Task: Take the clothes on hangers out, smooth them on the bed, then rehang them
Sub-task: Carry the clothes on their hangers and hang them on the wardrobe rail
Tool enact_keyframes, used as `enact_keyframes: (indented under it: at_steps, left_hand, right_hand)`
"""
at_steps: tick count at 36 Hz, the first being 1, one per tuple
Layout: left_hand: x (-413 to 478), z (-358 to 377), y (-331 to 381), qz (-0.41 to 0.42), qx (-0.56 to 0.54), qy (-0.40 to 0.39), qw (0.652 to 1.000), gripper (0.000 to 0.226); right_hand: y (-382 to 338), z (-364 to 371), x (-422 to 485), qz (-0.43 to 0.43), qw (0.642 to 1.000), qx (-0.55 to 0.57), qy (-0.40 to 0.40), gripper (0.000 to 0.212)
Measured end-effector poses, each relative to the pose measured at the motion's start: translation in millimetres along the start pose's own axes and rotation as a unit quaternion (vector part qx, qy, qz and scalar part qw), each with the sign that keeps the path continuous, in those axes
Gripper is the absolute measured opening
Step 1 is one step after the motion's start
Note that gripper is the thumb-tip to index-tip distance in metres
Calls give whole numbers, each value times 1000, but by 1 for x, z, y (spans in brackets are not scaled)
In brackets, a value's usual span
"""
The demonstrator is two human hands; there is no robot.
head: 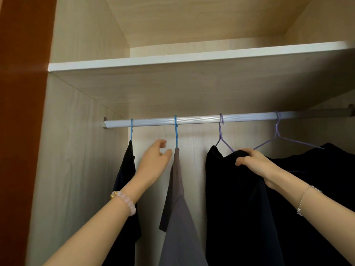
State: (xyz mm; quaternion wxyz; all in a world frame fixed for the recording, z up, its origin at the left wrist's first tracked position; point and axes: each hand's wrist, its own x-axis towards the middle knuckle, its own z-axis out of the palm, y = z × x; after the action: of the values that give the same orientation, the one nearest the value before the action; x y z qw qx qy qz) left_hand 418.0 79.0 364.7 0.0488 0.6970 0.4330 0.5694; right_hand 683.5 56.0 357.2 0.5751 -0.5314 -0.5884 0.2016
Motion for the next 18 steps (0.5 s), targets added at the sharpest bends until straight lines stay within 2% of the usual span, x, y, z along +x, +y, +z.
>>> enact_keyframes:
  at_steps: [2, 3, 6, 8, 11, 18]
  left_hand:
    - [7, -18, -7, 31, 151, 86, 984, 39]
    - [11, -27, -12, 22, 220, 104, 970, 41]
    - [21, -47, -29, -70, 342, 69, 934, 42]
    - [27, -54, -45, -125, 349, 30, 928, 39]
    - [32, -58, -67, -148, 294, -8, 944, 32]
    - [37, -64, -91, -154, 248, 7, 956, 34]
  right_hand:
    - [2, -1, -1, -5, 1000, 3, 4, 30]
    - [2, -1, -2, -7, 1000, 4, 5, 29]
    - [3, -3, -4, -6, 1000, 10, 5, 27]
    - [4, -3, -4, -2, 1000, 9, 4, 28]
    - [5, -3, -4, -1, 1000, 5, 5, 31]
    - [5, -1, -4, -4, 1000, -11, 6, 29]
